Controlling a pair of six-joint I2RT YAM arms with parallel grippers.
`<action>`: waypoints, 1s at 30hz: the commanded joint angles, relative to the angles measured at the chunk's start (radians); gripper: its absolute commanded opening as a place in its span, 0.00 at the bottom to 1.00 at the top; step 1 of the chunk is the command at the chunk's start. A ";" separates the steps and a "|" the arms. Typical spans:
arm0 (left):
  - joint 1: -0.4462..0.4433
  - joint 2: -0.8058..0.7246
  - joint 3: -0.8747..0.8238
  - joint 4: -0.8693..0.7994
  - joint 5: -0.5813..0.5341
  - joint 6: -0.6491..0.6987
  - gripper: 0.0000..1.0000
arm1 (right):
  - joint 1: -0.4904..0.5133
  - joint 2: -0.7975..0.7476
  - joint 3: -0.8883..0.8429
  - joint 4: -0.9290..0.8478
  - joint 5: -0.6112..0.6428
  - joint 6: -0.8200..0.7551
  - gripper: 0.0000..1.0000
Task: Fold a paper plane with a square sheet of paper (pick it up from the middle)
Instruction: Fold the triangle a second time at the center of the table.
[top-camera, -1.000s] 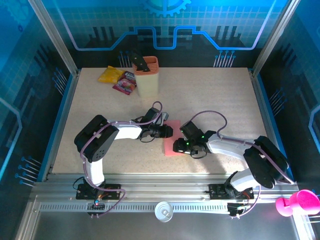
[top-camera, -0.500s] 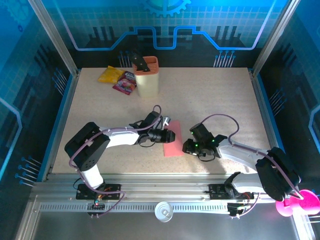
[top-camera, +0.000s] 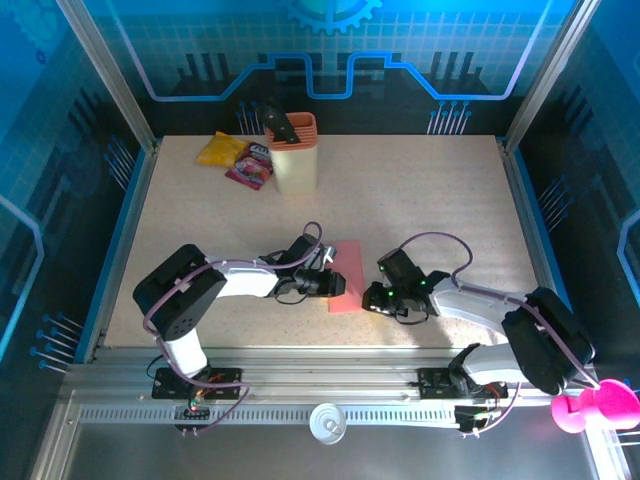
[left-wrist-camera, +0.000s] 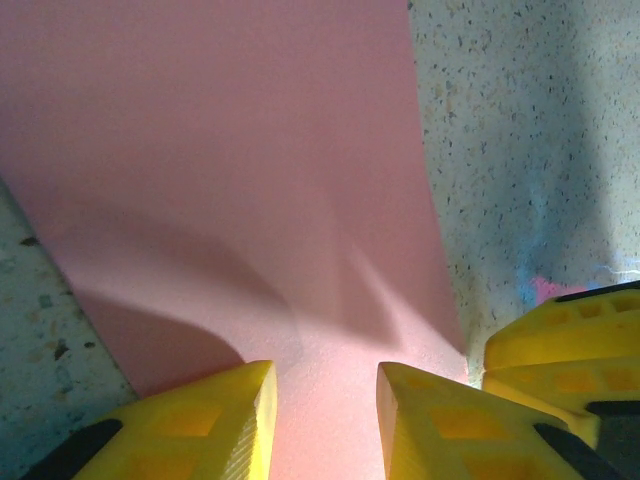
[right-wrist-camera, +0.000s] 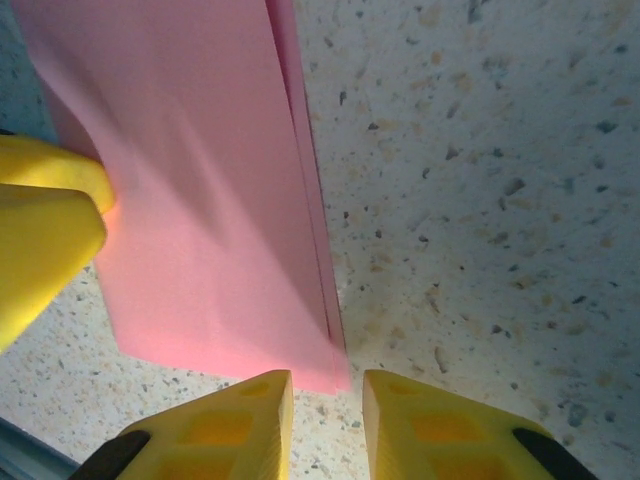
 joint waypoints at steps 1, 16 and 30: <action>-0.001 0.034 -0.024 0.003 -0.026 0.007 0.33 | 0.021 0.039 0.030 0.021 -0.029 -0.004 0.26; -0.001 0.035 -0.038 0.012 -0.027 0.011 0.33 | 0.038 0.063 0.095 0.007 -0.009 -0.010 0.23; -0.001 0.029 -0.047 0.009 -0.029 0.013 0.33 | 0.014 0.084 0.083 0.093 -0.033 -0.003 0.36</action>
